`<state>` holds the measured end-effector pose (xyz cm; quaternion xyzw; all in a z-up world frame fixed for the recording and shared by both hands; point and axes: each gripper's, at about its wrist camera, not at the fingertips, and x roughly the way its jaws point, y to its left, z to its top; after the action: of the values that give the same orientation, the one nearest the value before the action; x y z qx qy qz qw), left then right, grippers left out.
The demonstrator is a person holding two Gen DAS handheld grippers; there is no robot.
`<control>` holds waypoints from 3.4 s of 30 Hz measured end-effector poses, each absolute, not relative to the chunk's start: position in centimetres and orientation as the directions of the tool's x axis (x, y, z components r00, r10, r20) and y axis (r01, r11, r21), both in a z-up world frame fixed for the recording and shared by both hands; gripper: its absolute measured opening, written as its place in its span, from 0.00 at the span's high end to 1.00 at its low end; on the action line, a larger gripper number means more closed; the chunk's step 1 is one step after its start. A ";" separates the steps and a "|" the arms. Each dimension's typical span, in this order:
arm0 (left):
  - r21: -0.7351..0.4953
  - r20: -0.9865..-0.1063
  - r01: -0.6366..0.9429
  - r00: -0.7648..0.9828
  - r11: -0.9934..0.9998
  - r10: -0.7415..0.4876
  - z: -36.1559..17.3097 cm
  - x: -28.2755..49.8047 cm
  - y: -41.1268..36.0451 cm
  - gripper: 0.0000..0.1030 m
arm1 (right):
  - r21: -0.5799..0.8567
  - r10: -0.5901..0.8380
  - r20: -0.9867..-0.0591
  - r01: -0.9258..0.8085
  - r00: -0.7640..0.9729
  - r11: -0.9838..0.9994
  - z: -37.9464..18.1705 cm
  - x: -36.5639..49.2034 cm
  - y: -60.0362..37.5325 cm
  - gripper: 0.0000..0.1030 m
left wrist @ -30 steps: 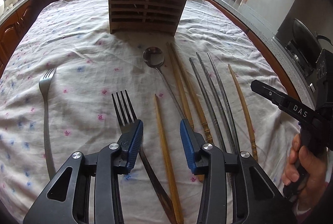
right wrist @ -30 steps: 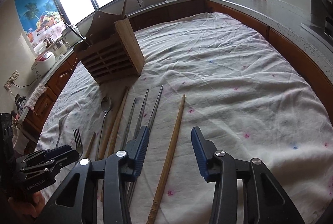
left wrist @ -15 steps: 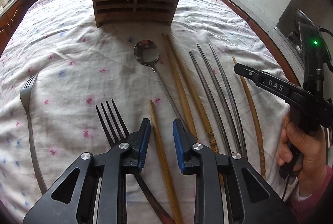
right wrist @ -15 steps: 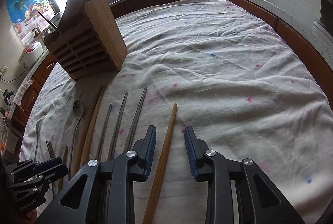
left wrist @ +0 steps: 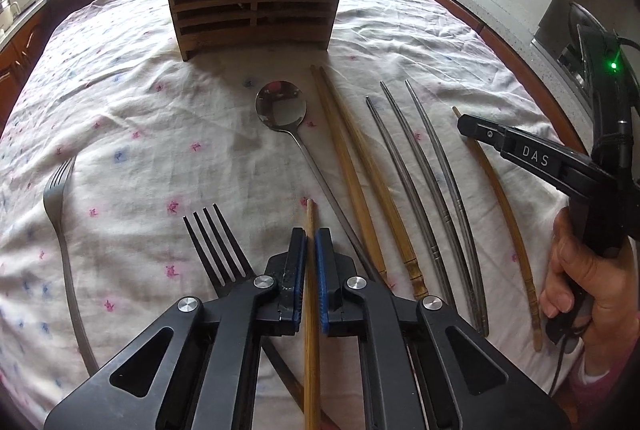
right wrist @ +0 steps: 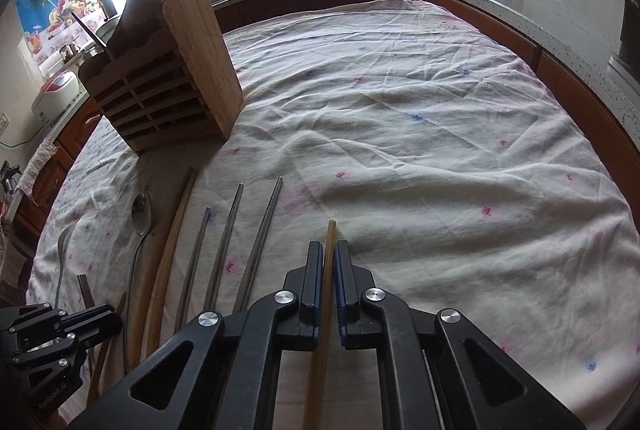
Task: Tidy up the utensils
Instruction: 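Lift both held chopsticks and carry them over the holder, then lower both held chopsticks into the wooden holder slots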
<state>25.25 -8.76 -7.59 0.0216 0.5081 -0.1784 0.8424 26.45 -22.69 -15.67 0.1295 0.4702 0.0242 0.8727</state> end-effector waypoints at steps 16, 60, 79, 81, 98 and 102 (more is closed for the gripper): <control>-0.260 -0.741 0.306 0.544 0.916 -0.393 0.4 22.2 -5.2 0.96 | 0.347 0.266 -0.708 -0.006 0.654 0.938 -8.4 22.1 -22.7 0.95; -0.253 -0.445 0.278 0.817 0.927 -0.367 13.0 21.4 -0.6 0.96 | 0.348 0.257 -0.429 -0.104 0.866 0.932 3.3 20.8 -22.8 0.95; -0.244 -0.295 0.244 0.903 0.939 -0.311 18.9 29.3 0.8 0.96 | 0.363 0.254 -0.245 -0.155 0.936 0.919 8.4 28.9 -21.8 0.95; -0.246 -0.279 0.236 0.912 0.940 -0.302 19.4 30.4 0.9 0.96 | 0.365 0.250 -0.223 -0.157 0.942 0.918 8.9 29.9 -21.7 0.95; -0.270 -0.248 0.156 0.942 0.950 -0.225 15.7 38.7 0.5 0.96 | 0.403 0.183 -0.215 -0.084 0.959 0.911 5.3 37.9 -21.7 0.95; -0.285 -0.281 0.133 0.935 0.949 -0.215 12.9 39.5 0.4 0.96 | 0.410 0.184 -0.238 -0.073 0.954 0.909 3.0 38.2 -21.2 0.95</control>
<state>39.55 0.39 12.91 -0.1318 0.1563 -0.0893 0.9748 38.21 -21.15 3.01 0.2026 0.1367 0.0664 0.9674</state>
